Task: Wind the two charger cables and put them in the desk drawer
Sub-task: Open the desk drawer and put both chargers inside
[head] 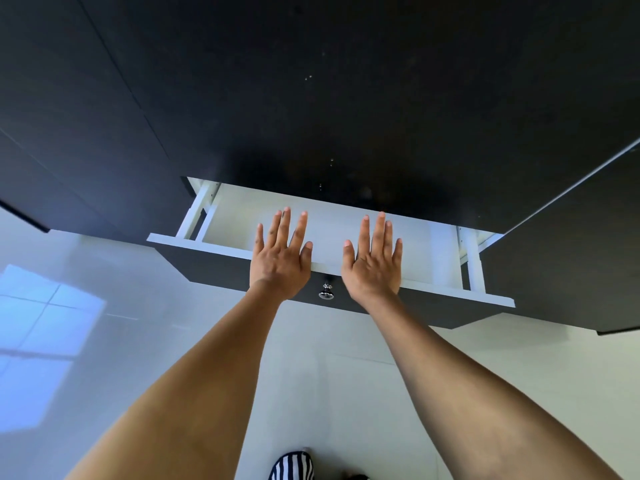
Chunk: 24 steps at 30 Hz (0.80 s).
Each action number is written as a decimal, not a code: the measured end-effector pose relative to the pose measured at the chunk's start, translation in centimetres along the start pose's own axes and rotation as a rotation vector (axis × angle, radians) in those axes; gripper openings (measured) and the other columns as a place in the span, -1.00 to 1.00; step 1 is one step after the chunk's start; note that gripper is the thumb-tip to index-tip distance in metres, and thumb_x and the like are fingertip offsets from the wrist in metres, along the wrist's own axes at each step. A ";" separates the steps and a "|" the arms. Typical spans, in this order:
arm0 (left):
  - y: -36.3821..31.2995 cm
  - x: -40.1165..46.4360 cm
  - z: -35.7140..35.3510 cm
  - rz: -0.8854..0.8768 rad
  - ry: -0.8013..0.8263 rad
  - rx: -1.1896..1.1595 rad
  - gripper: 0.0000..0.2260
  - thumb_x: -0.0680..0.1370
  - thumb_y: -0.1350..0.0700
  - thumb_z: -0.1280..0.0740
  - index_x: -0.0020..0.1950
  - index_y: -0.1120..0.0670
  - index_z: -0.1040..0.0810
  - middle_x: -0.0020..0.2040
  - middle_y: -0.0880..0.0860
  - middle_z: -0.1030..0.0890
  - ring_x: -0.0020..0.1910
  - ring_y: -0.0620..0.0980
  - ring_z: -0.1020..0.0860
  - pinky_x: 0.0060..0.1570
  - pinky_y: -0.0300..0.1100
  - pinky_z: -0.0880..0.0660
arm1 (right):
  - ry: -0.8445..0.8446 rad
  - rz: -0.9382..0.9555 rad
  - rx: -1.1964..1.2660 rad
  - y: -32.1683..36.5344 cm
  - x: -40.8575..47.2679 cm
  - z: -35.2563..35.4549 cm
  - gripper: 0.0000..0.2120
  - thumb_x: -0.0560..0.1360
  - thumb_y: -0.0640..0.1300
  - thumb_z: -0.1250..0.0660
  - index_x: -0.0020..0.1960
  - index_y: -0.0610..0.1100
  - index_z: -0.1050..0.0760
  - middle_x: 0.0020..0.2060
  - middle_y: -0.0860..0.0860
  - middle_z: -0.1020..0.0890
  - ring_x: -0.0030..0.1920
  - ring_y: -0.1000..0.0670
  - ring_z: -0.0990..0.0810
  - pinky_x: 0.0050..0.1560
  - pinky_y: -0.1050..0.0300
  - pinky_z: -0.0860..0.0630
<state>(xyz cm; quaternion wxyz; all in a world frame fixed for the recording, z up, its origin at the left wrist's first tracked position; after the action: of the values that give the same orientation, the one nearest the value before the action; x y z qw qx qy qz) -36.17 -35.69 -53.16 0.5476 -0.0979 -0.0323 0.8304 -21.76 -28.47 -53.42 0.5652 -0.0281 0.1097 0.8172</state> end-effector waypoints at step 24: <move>1.0 -13.3 0.0 0.043 0.394 0.011 -0.52 0.64 -0.12 0.13 0.57 -0.10 0.08 0.42 0.01 -0.38 0.45 0.00 -0.28 0.48 -0.03 -0.07 | 0.234 -0.049 0.032 0.2 -14.2 -0.8 -0.58 0.64 0.04 0.04 0.27 -0.17 -0.42 0.27 -0.09 -0.43 0.27 -0.13 -0.37 0.17 -0.01 -0.32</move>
<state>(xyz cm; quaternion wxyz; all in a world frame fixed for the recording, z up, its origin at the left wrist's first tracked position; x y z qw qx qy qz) -32.07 -48.25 -51.62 0.5262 -0.2561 0.0819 0.8068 -16.89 -41.75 -51.79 0.5689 -0.1171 0.1874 0.7922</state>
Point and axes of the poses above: each hand's wrist, its own x-axis towards the middle knuckle, its own z-axis out of the back of the hand, y = z × x, the point moved 2 cm from there along x, towards the middle knuckle
